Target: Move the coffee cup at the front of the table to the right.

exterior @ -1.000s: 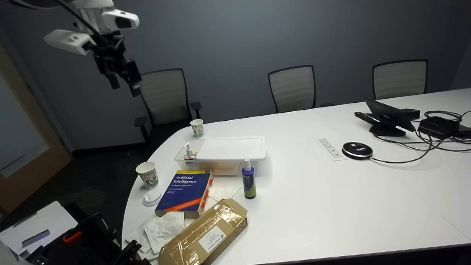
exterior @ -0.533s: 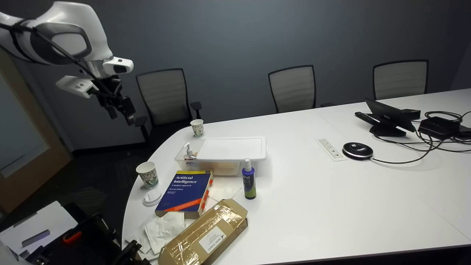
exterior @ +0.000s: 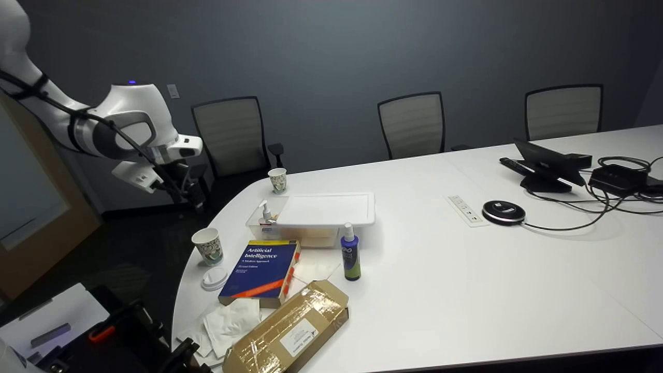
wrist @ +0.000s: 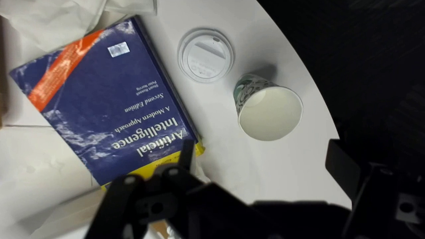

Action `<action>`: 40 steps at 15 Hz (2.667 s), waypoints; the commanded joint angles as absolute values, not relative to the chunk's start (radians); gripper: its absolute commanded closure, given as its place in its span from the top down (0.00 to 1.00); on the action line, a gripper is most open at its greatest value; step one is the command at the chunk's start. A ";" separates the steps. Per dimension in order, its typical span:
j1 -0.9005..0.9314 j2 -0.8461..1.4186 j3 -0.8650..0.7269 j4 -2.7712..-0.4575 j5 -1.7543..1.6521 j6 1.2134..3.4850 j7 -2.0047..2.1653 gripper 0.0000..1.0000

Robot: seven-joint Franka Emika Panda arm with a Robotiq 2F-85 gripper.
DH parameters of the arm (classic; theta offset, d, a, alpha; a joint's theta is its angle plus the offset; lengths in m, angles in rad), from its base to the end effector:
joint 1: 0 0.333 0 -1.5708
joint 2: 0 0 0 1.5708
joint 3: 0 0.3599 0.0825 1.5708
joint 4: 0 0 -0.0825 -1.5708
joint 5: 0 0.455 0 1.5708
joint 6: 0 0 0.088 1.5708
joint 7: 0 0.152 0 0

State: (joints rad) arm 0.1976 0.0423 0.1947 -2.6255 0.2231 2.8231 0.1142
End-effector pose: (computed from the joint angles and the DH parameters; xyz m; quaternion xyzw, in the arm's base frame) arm 0.4539 0.1804 0.1852 -0.9953 -0.0352 -0.0628 0.0649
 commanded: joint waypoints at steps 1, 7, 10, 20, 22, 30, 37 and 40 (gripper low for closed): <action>0.197 0.271 0.208 -2.532 0.226 2.980 0.109 1.00; 0.226 0.547 0.170 -2.367 0.151 3.029 0.139 1.00; 0.242 0.638 0.151 -2.301 0.137 3.035 0.141 1.00; 0.304 0.742 0.092 -2.196 0.129 3.029 0.151 0.34; 0.329 0.744 0.059 -2.185 0.115 3.018 0.152 0.20; 0.286 0.699 0.070 -2.167 0.107 2.980 0.135 0.00; 0.146 0.445 0.112 -2.277 0.143 2.874 0.142 0.00; 0.073 0.325 0.085 -2.341 0.166 2.847 0.135 0.00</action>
